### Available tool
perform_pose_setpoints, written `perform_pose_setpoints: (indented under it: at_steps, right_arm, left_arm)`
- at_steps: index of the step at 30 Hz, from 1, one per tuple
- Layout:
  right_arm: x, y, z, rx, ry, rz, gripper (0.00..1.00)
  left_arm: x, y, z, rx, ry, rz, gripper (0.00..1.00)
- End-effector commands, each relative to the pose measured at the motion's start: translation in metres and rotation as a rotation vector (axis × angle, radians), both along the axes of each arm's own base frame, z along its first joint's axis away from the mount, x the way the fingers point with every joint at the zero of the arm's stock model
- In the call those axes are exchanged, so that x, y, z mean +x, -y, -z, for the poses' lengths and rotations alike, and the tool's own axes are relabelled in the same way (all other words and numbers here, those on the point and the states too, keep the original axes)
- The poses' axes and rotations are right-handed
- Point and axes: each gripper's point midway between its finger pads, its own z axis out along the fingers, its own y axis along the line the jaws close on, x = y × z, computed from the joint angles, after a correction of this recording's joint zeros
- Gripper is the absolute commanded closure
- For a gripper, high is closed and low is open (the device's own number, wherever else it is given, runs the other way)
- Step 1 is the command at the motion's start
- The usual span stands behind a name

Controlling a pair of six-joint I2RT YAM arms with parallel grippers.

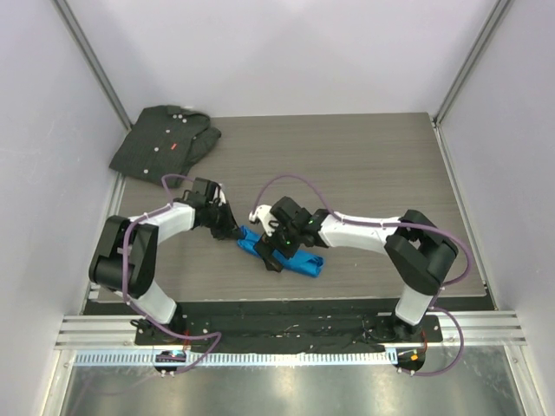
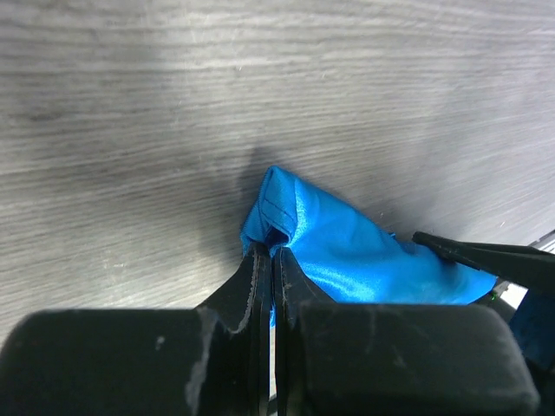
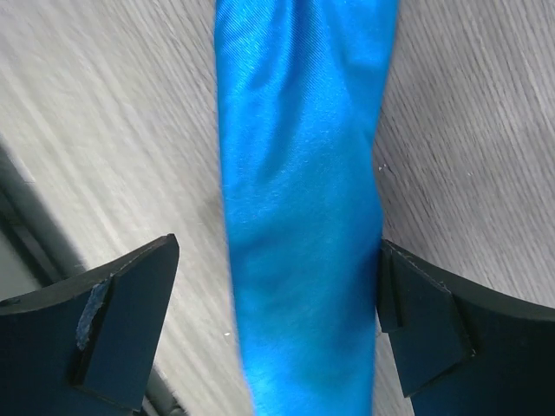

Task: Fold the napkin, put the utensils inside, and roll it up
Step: Roll the napkin with the utensil

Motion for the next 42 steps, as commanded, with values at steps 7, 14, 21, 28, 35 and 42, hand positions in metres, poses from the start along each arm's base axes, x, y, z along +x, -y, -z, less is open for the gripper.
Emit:
perform_pose_setpoints:
  at_steps: [7,14,21,28,35,42]
  right_arm:
    - [0.012,0.006,0.009,-0.15,0.245,0.008,0.02]
    - [-0.008,0.004,0.027,-0.146,0.103,-0.016,0.41]
    - [-0.036,-0.002,0.028,-0.02,-0.124,-0.065,0.71]
    - [-0.031,-0.004,0.011,0.215,-0.447,-0.006,0.79]
    - [0.001,0.0,0.023,0.244,-0.532,0.106,0.8]
    - [0.05,0.02,0.039,0.183,-0.412,0.348,0.8]
  left_arm:
    - [-0.01,0.003,-0.001,-0.01,-0.062,0.046,1.0]
    - [-0.007,0.004,-0.011,-0.019,-0.03,0.052,0.73]
    - [0.002,-0.01,-0.038,0.047,0.083,0.023,0.23]
    - [-0.004,-0.032,-0.054,0.139,0.165,-0.015,0.18]
    - [-0.006,-0.023,-0.053,0.077,0.182,-0.011,0.18]
    - [-0.005,-0.025,-0.055,0.079,0.206,-0.034,0.18]
